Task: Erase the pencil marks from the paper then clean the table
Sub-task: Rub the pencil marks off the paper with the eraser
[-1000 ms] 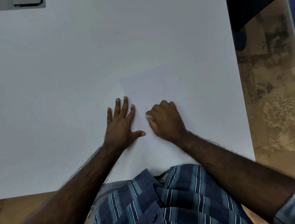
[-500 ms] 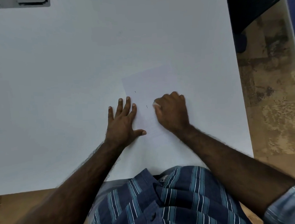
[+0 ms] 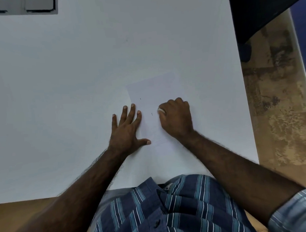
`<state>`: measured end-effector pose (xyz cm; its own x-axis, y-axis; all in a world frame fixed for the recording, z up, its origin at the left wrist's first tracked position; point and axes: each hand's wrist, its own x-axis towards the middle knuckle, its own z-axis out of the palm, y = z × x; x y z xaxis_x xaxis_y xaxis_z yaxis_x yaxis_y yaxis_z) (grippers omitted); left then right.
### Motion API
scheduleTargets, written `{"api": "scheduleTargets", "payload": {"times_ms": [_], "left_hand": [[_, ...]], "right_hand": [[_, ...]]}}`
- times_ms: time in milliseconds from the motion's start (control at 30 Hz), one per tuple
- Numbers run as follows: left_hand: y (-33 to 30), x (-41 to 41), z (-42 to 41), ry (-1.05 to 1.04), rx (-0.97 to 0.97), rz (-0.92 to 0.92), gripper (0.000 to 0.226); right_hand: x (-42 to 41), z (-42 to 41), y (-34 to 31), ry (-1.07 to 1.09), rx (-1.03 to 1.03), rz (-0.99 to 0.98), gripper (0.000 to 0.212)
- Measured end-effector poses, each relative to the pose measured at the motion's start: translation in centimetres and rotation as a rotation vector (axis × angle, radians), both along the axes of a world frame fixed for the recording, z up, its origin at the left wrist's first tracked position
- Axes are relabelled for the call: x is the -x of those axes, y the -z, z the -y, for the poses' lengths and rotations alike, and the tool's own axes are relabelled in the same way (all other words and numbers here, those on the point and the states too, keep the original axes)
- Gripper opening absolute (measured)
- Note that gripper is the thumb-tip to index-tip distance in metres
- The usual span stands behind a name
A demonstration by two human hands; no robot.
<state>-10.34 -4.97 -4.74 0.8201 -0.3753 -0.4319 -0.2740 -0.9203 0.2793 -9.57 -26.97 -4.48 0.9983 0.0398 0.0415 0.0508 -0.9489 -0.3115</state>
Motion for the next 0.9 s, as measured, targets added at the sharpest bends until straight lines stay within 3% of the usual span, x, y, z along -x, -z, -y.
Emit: {"api": "scheduleTargets", "payload": {"times_ms": [67, 200, 400, 600, 767, 833, 900], "left_hand": [[0.0, 0.0, -0.1, 0.000, 0.008, 0.004, 0.120], [0.2, 0.0, -0.1, 0.004, 0.018, 0.011, 0.119], [0.4, -0.1, 0.0, 0.016, -0.018, -0.002, 0.120], [0.1, 0.1, -0.1, 0.002, 0.015, 0.013, 0.117], [0.3, -0.1, 0.0, 0.013, -0.017, -0.005, 0.119], [0.3, 0.0, 0.0, 0.014, -0.011, -0.005, 0.119], [0.2, 0.1, 0.0, 0.017, -0.005, 0.000, 0.118]], "right_hand": [[1.2, -1.1, 0.3, -0.078, -0.038, 0.005, 0.018], [3.6, -2.4, 0.4, -0.456, -0.054, -0.046, 0.023], [0.0, -1.1, -0.1, -0.041, -0.005, 0.002, 0.015], [3.7, -3.0, 0.2, -0.403, -0.055, -0.079, 0.021], [0.3, -1.2, -0.3, -0.011, -0.002, -0.034, 0.017], [0.6, -1.9, -0.4, -0.006, -0.040, -0.036, 0.018], [2.2, -3.2, -0.3, -0.180, -0.071, -0.057, 0.023]]}}
